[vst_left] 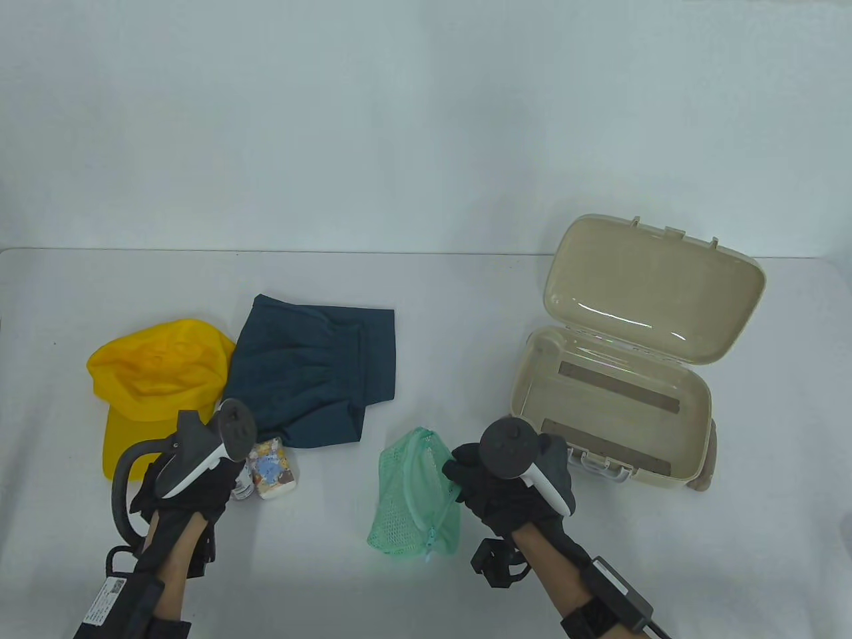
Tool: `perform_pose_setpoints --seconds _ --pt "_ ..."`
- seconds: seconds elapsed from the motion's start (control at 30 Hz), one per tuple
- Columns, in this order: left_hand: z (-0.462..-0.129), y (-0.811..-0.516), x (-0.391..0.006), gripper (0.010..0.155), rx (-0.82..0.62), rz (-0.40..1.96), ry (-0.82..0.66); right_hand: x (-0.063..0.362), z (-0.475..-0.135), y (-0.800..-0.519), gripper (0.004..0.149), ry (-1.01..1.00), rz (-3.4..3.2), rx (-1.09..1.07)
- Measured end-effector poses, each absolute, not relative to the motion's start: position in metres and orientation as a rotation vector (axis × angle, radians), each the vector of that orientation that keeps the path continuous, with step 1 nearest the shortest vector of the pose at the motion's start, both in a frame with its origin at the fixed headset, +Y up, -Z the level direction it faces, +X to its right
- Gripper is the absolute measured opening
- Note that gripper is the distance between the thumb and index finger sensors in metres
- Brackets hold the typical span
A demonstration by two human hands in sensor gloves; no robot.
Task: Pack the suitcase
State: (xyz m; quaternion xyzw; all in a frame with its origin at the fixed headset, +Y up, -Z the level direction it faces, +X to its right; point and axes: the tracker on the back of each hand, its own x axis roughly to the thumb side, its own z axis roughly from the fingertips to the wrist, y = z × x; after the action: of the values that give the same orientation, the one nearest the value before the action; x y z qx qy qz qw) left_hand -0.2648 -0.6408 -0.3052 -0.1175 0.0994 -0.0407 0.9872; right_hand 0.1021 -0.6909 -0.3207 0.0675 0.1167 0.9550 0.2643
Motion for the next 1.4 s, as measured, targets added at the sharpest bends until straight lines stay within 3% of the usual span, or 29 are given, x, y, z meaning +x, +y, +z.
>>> perform_pose_setpoints --seconds 0.3,0.57,0.77,1.2,1.4 --pt "-0.292 -0.570 -0.215 0.061 0.027 0.224 -0.027 0.101 -0.321 -0.691 0.047 0.313 2.572 0.191" --pt "-0.291 -0.582 -0.136 0.061 0.068 0.425 -0.269 0.101 -0.320 -0.690 0.047 0.338 2.515 0.197" --pt "-0.301 -0.608 -0.124 0.061 -0.001 0.346 -0.272 0.105 -0.322 -0.690 0.046 0.343 2.484 0.176" --pt "-0.322 -0.646 -0.083 0.061 -0.374 0.109 -0.506 0.101 -0.323 -0.693 0.046 0.346 2.493 0.206" --pt "-0.338 -0.663 -0.064 0.061 -0.524 0.002 -0.535 0.096 -0.323 -0.696 0.045 0.359 2.524 0.246"
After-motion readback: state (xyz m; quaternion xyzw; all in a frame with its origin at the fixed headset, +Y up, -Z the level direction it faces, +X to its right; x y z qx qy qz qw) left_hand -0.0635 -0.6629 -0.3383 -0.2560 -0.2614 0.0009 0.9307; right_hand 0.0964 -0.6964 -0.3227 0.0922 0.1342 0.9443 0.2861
